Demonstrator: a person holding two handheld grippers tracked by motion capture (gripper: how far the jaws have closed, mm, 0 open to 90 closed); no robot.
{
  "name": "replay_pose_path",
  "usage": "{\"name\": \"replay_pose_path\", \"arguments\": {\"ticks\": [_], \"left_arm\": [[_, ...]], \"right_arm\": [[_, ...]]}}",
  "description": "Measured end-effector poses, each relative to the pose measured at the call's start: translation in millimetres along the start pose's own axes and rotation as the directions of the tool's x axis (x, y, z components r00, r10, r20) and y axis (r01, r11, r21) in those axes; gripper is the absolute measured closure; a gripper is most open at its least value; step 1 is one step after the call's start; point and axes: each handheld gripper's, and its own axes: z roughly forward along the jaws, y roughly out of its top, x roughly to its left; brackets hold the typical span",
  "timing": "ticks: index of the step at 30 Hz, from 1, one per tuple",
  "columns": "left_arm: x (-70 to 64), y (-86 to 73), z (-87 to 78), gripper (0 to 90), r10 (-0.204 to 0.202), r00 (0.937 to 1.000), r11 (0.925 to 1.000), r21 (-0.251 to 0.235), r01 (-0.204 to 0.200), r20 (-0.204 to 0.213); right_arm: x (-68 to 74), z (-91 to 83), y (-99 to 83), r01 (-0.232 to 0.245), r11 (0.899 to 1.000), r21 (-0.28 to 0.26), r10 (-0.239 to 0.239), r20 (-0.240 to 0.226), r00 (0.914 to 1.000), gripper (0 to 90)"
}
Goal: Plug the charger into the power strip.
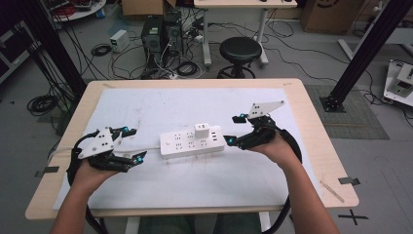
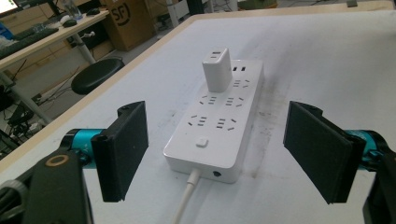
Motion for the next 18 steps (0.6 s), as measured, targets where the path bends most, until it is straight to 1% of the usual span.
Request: {"name": "replay_pose_path", "arguments": {"ticks": [1, 2, 3, 5, 8, 10, 12, 13, 16, 18], "left_arm": [[0.2, -0.2, 1.3, 22.1, -0.009, 1.0000, 0.9999, -0.007, 0.009, -0.001], [0.6, -0.4, 2.0, 22.1, -0.011, 0.9999, 0.9999, -0.003, 0.011, 0.001], [1.1, -0.4, 2.2, 22.1, -0.004, 1.0000, 1.0000, 0.004, 0.004, 0.001], [0.6, -0.3, 3.4, 22.1, -0.008, 1.0000, 1.0000, 0.004, 0.008, 0.002], [0.2, -0.2, 3.6, 22.2, -0.012, 0.9999, 0.9999, 0.004, 0.012, 0.001], [0.0, -0.1, 3.0, 22.1, -0.012, 0.9999, 0.9999, 0.004, 0.012, 0.000], [0.7, 0.0, 1.5, 22.1, -0.004, 1.0000, 0.9999, 0.014, 0.004, -0.003], [0.3, -0.2, 1.7, 22.1, -0.013, 0.9999, 0.9999, 0.009, 0.013, -0.003], [0.5, -0.3, 1.5, 22.1, -0.016, 0.9999, 0.9998, 0.011, 0.016, -0.005], [0.6, -0.1, 1.8, 22.1, -0.016, 0.9999, 0.9998, 0.013, 0.016, -0.005]], "right_arm": [[0.4, -2.2, -2.2, 0.002, 1.000, -0.007, -0.002, 0.009, 1.0000, 19.3], [1.5, -4.4, -4.3, -0.005, 1.000, -0.016, 0.005, 0.015, 0.9999, 19.4], [1.8, -6.3, -6.3, -0.005, 1.000, -0.023, 0.005, 0.012, 0.9999, 19.3], [2.4, -8.7, -9.8, -0.004, 0.999, -0.033, 0.004, 0.015, 0.9999, 19.4], [1.6, -9.4, -13.8, -0.017, 1.000, -0.025, 0.018, 0.026, 0.9995, 19.3], [1.9, -8.3, -15.3, -0.020, 1.000, -0.020, 0.021, 0.018, 0.9996, 19.3], [1.7, -7.7, -15.1, -0.015, 1.000, -0.019, 0.015, 0.015, 0.9998, 19.4], [2.1, -7.2, -14.8, -0.019, 1.000, -0.018, 0.019, 0.014, 0.9997, 19.4], [0.9, -5.4, -13.9, -0.008, 1.000, -0.012, 0.008, 0.009, 0.9999, 19.4], [0.2, -4.3, -13.8, -0.010, 1.000, -0.009, 0.010, 0.008, 0.9999, 19.4]]}}
